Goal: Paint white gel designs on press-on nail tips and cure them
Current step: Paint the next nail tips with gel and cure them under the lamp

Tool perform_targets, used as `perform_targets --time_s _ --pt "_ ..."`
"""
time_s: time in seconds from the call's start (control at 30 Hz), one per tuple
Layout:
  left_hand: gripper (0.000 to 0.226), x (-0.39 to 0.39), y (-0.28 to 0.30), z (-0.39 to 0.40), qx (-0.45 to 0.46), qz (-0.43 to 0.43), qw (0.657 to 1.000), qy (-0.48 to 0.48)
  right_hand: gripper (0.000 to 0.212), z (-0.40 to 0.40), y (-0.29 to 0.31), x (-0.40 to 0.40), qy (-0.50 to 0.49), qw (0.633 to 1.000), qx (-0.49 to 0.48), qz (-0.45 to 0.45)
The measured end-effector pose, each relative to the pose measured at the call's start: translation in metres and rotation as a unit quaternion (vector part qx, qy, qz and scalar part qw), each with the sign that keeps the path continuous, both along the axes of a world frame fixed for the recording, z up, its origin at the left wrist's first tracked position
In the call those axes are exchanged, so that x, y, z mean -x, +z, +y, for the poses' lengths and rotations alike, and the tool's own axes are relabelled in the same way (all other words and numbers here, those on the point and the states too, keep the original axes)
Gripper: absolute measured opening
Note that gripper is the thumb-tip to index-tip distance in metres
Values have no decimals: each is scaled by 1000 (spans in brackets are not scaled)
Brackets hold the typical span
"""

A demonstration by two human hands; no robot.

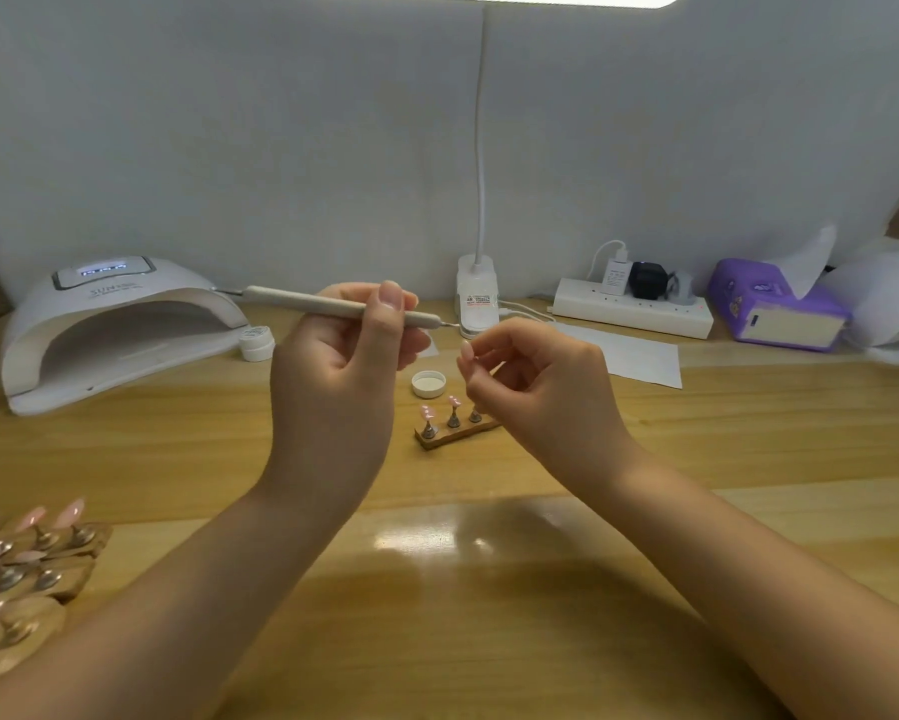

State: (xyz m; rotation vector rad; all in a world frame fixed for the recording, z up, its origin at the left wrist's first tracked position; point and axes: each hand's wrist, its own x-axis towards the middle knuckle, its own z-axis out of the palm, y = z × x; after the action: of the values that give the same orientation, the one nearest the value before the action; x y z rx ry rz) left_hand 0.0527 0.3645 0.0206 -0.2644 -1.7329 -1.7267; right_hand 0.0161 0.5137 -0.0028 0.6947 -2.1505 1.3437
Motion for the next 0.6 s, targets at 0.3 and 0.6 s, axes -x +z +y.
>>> perform_targets --time_s 0.3,0.6 --pt "15 -5 0 2 110 60 992 34 7 -1 4 -4 -2 1000 -4 6" --pt "13 -2 -3 1 151 76 985 45 8 -1 5 -5 -2 1000 -21 16"
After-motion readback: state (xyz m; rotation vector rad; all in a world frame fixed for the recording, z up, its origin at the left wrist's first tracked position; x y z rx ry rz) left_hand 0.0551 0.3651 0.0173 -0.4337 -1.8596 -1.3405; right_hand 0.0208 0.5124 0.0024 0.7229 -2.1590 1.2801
